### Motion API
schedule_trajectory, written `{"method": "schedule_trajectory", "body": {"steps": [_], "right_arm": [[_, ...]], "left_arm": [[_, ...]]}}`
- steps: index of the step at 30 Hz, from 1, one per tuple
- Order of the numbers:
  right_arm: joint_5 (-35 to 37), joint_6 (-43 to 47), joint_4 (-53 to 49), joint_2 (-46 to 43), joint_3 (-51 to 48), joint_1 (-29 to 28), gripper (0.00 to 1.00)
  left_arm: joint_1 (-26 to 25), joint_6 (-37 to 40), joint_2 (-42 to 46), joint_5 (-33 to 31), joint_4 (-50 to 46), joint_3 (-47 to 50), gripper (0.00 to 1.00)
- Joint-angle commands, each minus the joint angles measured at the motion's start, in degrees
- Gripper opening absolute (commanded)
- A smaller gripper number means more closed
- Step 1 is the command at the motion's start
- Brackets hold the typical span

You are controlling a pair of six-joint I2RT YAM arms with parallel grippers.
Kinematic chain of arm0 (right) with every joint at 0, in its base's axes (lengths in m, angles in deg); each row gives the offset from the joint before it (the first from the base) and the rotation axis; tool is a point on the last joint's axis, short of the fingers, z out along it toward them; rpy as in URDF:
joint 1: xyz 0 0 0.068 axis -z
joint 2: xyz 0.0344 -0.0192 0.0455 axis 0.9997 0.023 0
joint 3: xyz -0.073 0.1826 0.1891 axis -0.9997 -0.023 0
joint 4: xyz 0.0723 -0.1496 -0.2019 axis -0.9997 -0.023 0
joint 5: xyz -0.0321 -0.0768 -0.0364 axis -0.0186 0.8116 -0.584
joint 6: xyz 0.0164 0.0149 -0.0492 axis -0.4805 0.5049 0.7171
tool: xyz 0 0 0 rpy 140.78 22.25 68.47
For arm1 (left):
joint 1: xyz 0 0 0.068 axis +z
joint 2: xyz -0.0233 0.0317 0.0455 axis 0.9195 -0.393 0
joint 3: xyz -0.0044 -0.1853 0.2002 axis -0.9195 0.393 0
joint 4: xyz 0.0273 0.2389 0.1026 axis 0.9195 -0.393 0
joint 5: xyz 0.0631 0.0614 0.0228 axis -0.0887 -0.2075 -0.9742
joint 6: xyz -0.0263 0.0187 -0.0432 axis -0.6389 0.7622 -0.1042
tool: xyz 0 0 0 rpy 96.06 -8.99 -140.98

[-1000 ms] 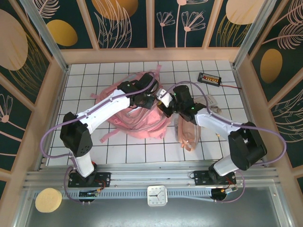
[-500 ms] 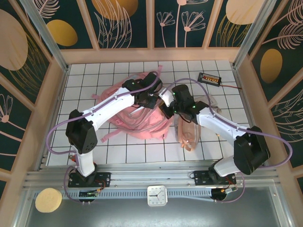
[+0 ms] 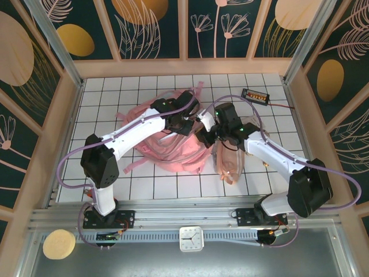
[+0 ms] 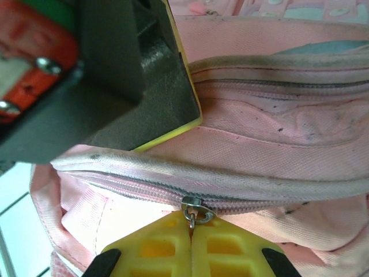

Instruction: Pack books, pencil case, and school supplies into a backpack

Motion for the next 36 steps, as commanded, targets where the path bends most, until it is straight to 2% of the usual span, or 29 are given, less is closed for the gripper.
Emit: {"method": "schedule_trajectory", "body": {"steps": [1, 9, 11, 12, 13, 16, 17, 19, 23, 28, 36], "right_arm": [[-13.7, -6.6, 0.5, -1.3, -1.8, -2.7, 0.0], [-12.7, -11.2, 3.3, 6.7, 0.4, -8.4, 0.0], [-12.8, -13.6, 5.5, 7.6, 0.4, -8.6, 0.03], [-13.0, -14.5, 6.1, 7.7, 0.2, -8.5, 0.07], [-13.3, -15.2, 6.5, 7.4, -0.1, -8.3, 0.16], [-12.6, -18.9, 5.7, 6.1, -0.2, -6.0, 0.51], [-12.6, -20.3, 4.8, 5.6, -0.2, -4.7, 0.58], [-13.4, -22.9, 3.5, 4.3, -0.3, -1.7, 0.66], [-17.7, -30.3, 4.2, 1.5, -0.9, 5.6, 0.67], [-20.5, -38.8, 6.1, 1.6, 0.4, 11.2, 0.67], [-20.4, -41.1, 1.8, 11.3, 10.0, 12.3, 0.61]], "left_arm": [[1.0, -2.4, -1.8, -1.6, 8.4, -4.5, 0.0], [1.1, -3.1, -1.8, 0.3, 10.1, -3.5, 0.0], [1.1, -2.5, -1.5, 0.0, 10.0, -3.0, 0.0], [1.1, -2.0, -1.4, -0.2, 9.9, -2.7, 0.0], [1.1, -1.2, -0.8, 0.1, 10.2, -1.8, 0.0], [1.1, 0.3, 1.4, 0.0, 11.9, 2.1, 0.0], [1.1, 1.0, 2.2, 0.3, 12.7, 3.7, 0.0], [1.1, 2.0, 3.7, 1.1, 14.0, 6.1, 0.0], [1.1, 4.0, 6.2, 1.5, 15.4, 9.4, 0.0], [1.1, 5.9, 8.0, 1.2, 15.8, 10.7, 0.0], [1.1, 8.7, 11.3, 4.1, 18.3, 13.3, 0.0]]}}
